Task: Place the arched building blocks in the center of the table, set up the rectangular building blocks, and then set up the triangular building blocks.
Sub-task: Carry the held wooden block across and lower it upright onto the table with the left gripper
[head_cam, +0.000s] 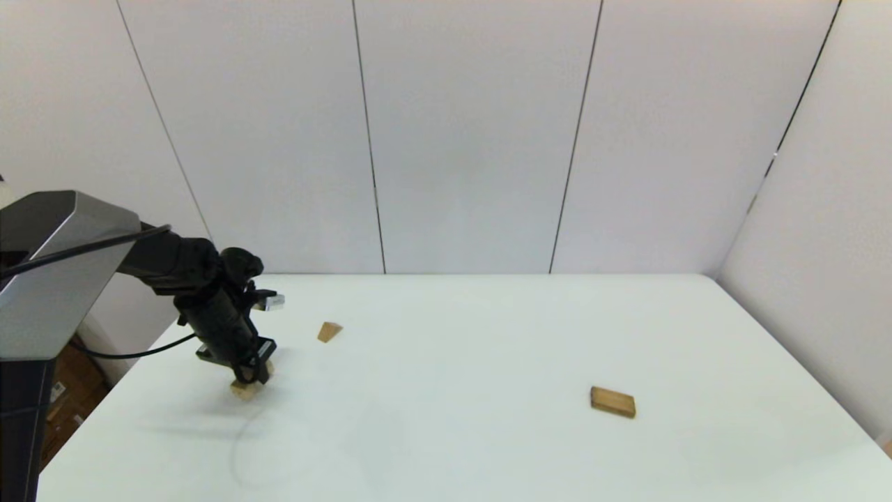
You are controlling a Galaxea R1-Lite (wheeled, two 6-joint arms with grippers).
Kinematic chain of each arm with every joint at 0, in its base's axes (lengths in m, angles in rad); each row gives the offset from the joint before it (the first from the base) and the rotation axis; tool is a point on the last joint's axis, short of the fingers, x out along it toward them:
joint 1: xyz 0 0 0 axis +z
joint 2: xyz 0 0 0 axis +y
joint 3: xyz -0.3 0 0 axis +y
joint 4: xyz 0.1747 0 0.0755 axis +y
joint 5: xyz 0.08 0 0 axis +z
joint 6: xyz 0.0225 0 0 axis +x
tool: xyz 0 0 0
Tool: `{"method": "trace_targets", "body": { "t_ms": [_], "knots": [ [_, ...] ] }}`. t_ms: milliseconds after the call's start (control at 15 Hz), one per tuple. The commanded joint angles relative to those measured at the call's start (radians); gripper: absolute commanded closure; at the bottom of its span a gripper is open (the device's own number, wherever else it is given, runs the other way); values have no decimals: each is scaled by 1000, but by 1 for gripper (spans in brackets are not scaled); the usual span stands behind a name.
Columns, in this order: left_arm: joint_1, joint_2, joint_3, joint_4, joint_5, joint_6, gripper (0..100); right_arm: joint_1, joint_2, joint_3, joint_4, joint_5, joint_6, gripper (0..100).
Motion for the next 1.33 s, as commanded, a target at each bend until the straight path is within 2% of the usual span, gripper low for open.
{"method": "trace_targets", "body": {
  "t_ms": [67,267,600,1333],
  "knots": [
    [-93,-97,-29,49,-14,5,100,0,1,2,0,0,0,0],
    [-199,-143,-83,111,-13,6,100,0,1,2,0,0,0,0],
    [-370,-149,-259,296,-11,60,100,0,1,2,0,0,0,0],
    [-673,12,-432,392,-3,321,100,0,0,2,0,0,0,0]
  ]
}}
